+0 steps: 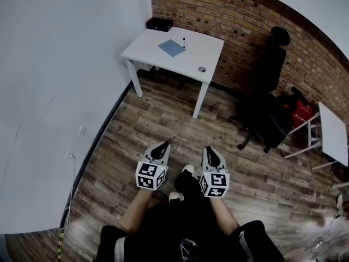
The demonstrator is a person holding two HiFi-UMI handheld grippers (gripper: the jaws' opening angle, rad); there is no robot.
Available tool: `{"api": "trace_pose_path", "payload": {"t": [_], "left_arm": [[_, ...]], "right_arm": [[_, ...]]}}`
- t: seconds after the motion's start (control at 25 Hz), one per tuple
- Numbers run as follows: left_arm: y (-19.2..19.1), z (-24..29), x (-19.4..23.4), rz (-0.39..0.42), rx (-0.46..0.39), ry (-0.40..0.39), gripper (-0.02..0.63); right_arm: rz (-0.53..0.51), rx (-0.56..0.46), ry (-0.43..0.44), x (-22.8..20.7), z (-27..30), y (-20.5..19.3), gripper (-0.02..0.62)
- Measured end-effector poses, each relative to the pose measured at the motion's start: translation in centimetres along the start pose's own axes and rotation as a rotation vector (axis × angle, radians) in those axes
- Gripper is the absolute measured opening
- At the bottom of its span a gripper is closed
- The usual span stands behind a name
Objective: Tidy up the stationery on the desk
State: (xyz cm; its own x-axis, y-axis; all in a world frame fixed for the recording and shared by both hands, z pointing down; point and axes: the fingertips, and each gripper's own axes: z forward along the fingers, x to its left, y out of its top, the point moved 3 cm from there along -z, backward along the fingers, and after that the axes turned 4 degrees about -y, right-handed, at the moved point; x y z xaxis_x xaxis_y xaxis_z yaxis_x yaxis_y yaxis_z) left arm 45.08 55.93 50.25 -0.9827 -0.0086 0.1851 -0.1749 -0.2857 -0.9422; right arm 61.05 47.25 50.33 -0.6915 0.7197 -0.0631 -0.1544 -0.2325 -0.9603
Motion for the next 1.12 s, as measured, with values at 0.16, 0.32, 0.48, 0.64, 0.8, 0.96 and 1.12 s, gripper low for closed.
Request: {"api": "trace_pose_path", "payload": {"t": [0.16,0.32,0.48,0.64,0.8,0.96,1.12], "left_arm": [[0.1,1.5,0.7,0.01,0.011,0.0,0.041],[0.3,3.1,1.6,0.021,0.027,0.003,0.041],[1.1,5.3,3.7,0.03,0.036,0.01,0.041],[2.4,7.8,5.8,0.039,0.048,0.021,0.041],[3.9,10.8,8.2,0.044,0.054,0.032,0.041],[5.4,14.0,11.1,0.035,0.064,0.045,0.041],[7.1,17.6,14.1,0.02,0.07,0.057,0.041]], "right_arm": [[0.017,0.007,-0.01,-0.8,1.3,-0.3,0.025],[0.033,0.018,-0.013,-1.7,3.3,-0.4,0.025],[0.042,0.02,-0.005,-2.1,6.7,0.3,0.025],[0.042,0.032,0.016,-2.3,10.3,1.4,0.025],[0.046,0.035,0.032,-2.9,14.8,2.9,0.025],[0.044,0.038,0.051,-3.6,19.6,4.6,0.025],[0.045,0.053,0.07,-4.1,24.6,6.2,0.025]]}}
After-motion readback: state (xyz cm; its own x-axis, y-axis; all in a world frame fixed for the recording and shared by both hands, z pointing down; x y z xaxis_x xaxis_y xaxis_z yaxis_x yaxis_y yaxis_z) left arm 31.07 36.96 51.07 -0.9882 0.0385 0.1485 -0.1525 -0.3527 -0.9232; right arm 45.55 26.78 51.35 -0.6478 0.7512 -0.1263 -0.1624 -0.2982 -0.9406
